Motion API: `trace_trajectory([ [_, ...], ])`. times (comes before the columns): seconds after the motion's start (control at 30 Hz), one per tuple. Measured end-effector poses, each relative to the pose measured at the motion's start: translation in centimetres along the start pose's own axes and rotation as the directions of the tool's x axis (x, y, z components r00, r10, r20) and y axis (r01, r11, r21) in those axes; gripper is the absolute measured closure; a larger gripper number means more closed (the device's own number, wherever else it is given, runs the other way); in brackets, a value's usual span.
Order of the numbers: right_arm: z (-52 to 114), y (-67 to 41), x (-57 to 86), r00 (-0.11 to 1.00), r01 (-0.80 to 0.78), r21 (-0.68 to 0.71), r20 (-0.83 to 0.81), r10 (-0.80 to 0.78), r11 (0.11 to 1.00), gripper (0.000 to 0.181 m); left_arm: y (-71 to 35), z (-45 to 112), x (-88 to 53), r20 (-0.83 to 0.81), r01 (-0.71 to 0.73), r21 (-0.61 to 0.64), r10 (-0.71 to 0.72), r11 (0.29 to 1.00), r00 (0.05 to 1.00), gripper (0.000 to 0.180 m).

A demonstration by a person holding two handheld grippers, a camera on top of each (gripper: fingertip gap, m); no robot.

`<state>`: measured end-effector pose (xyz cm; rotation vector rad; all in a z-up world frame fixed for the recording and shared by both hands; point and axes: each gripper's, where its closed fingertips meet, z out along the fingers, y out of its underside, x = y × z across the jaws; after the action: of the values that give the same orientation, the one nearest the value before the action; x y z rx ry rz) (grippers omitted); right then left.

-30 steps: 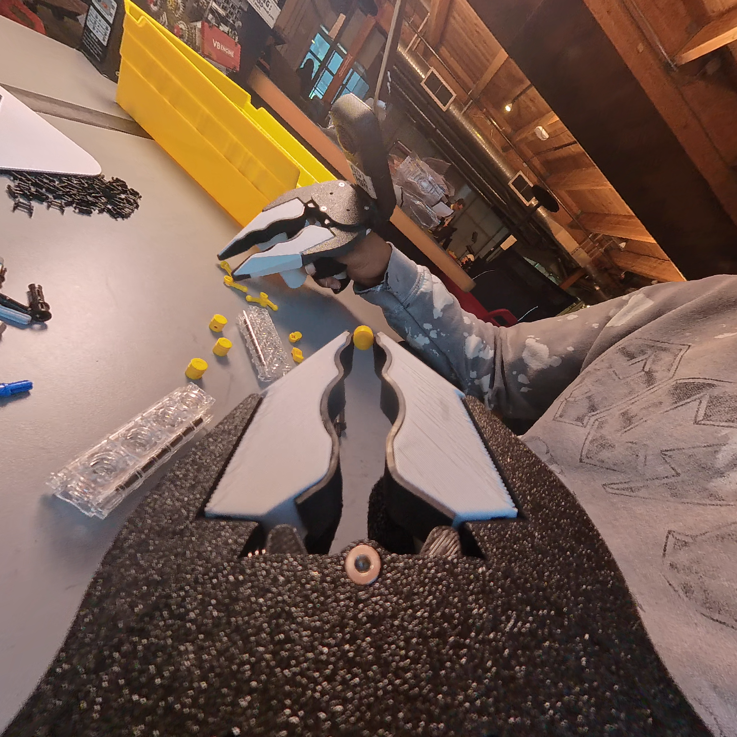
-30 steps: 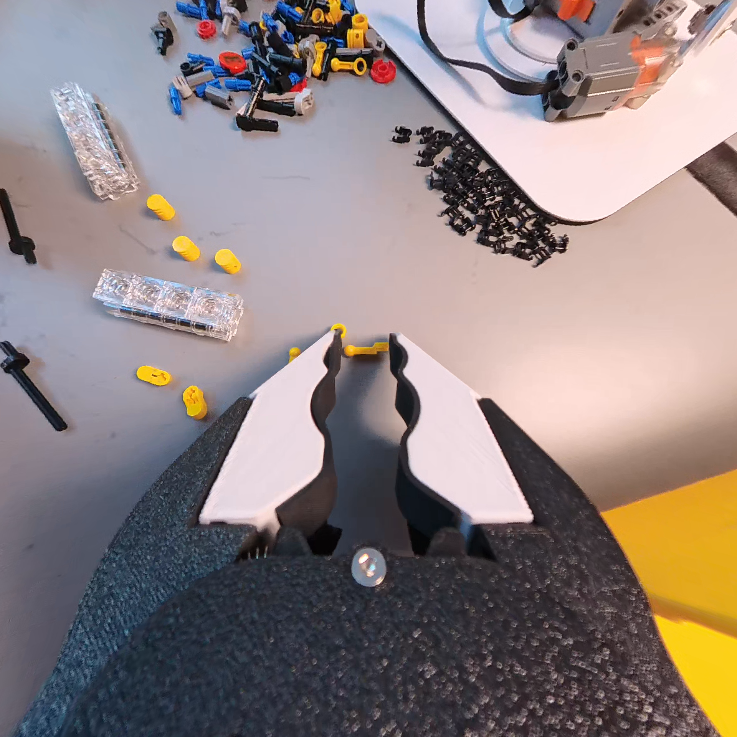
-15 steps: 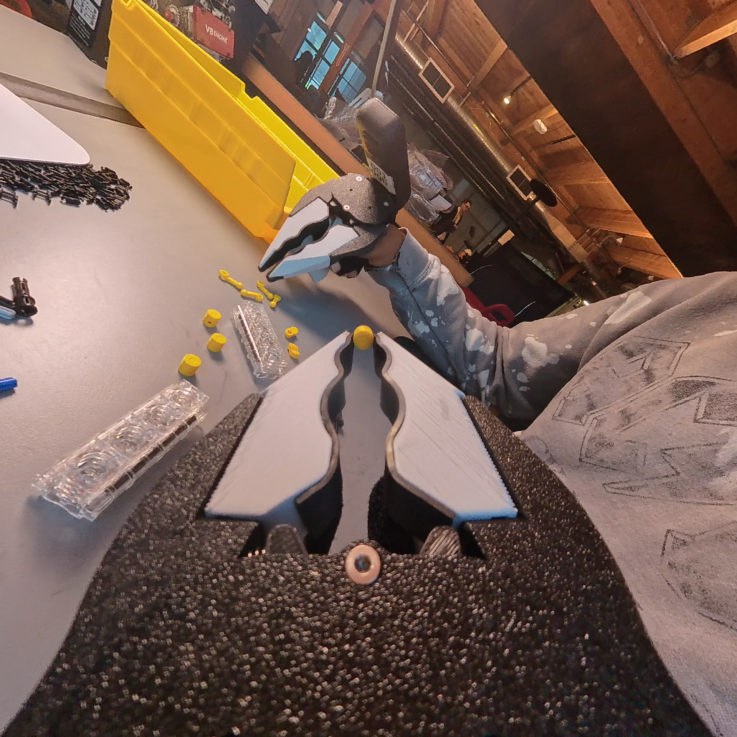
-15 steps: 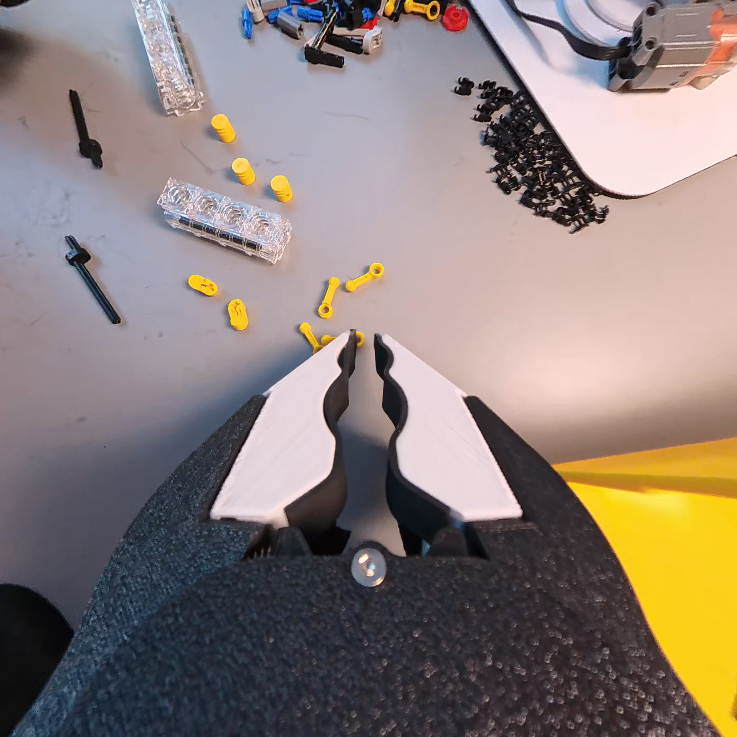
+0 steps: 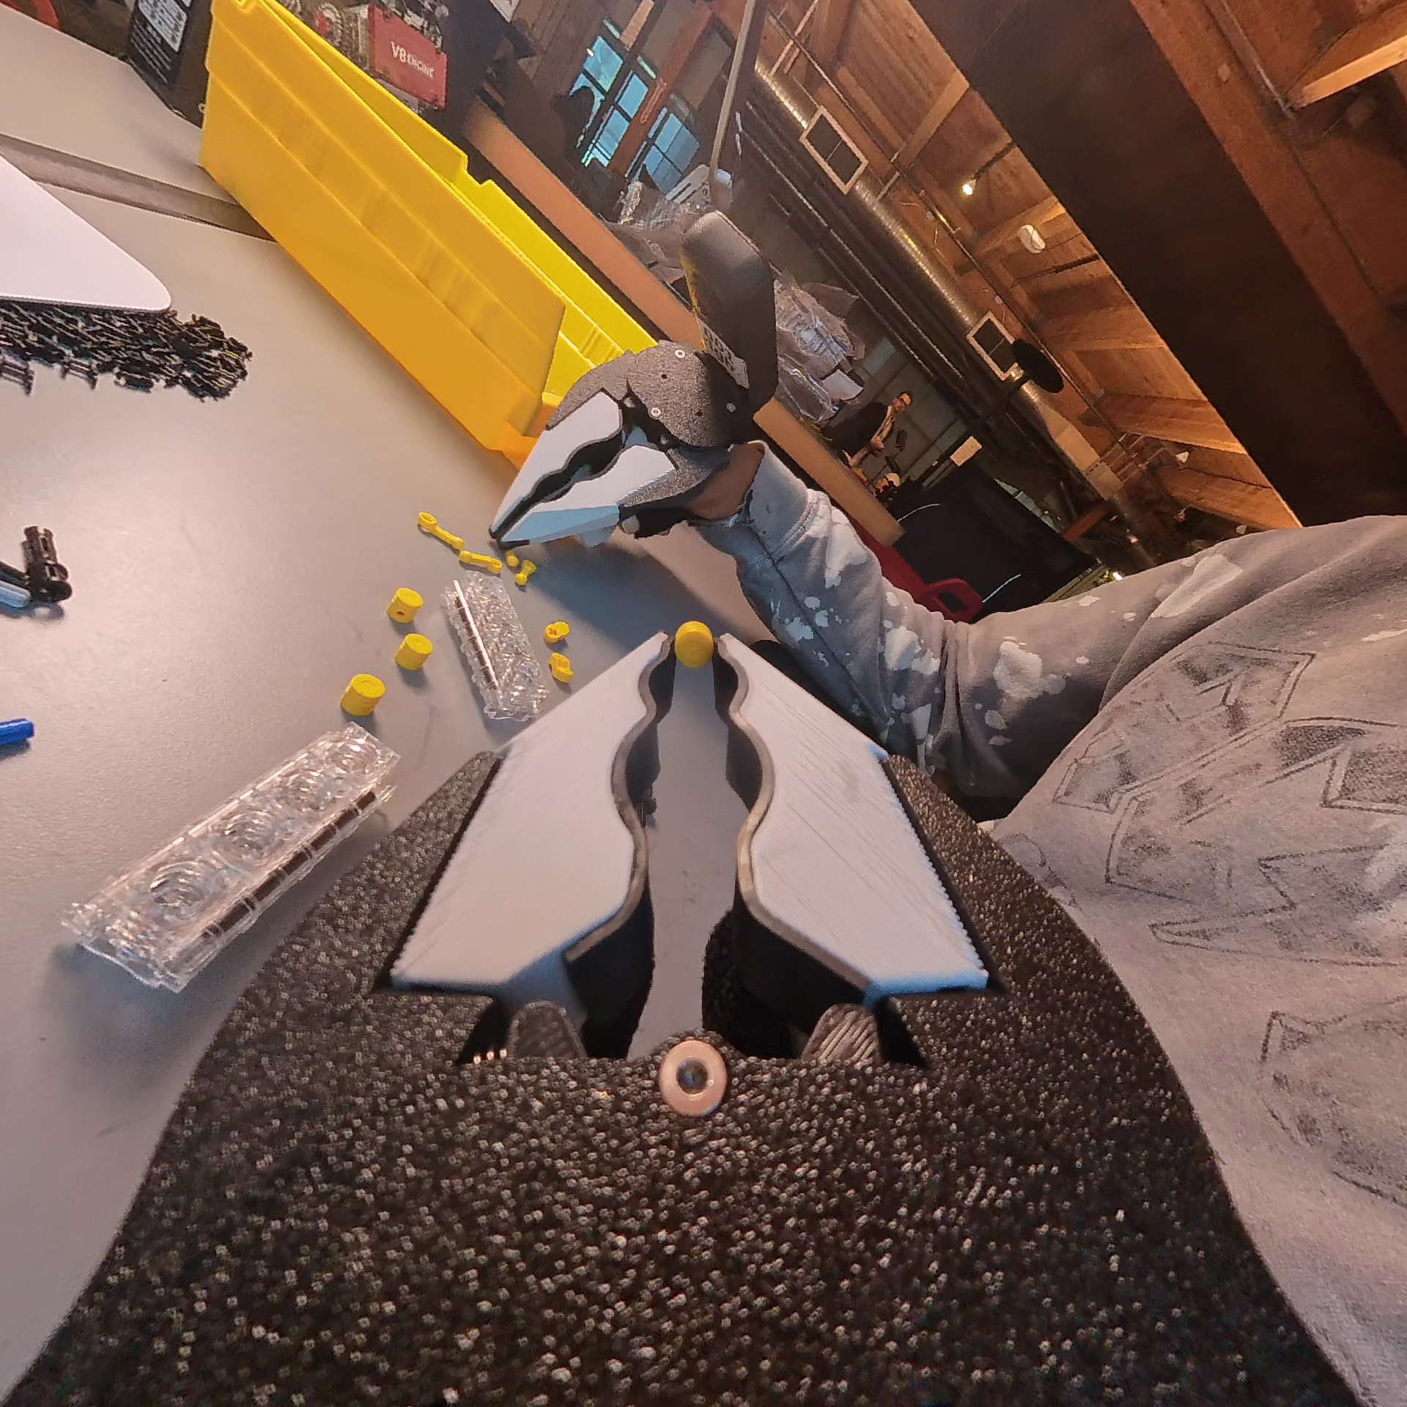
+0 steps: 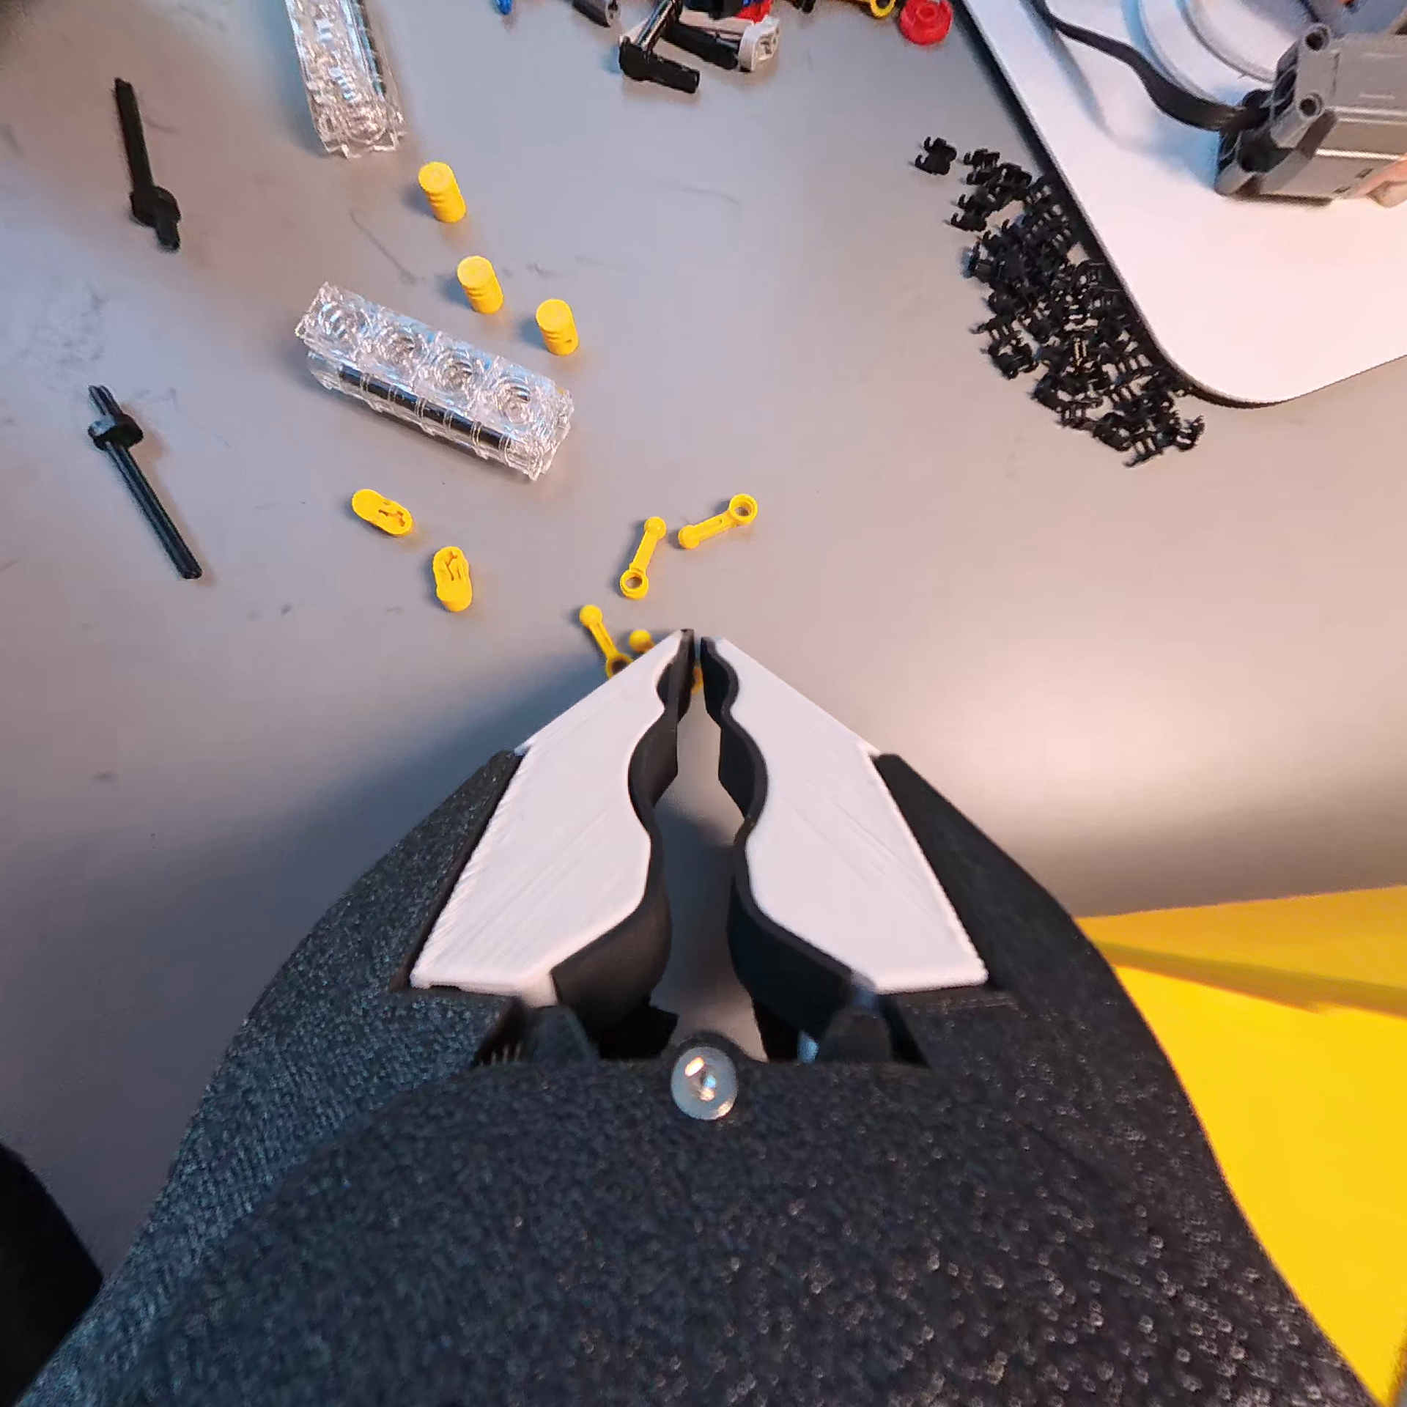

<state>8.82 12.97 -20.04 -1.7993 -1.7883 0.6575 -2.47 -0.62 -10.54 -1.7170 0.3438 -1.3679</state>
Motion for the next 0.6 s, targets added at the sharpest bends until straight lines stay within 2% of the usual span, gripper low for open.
trace_trajectory([
  [0.27,-2.1,0.7,-0.4,0.999,-0.034,0.04,0.043,0.032,0.999,0.173,0.1,0.1,0.0,-0.001,0.003,-0.006,-0.003,1.0,1.0,0.173],
  [0.43,-1.8,0.6,-1.3,0.996,0.028,0.046,0.079,-0.032,0.999,0.163,0.1,0.0,-0.1,-0.002,0.01,-0.003,-0.01,1.0,1.0,0.173],
  [0.6,-0.8,1.2,-1.2,0.993,0.036,-0.003,0.11,-0.035,0.999,0.171,0.1,0.1,0.0,-0.003,0.003,-0.006,-0.003,1.0,1.0,0.173],
])
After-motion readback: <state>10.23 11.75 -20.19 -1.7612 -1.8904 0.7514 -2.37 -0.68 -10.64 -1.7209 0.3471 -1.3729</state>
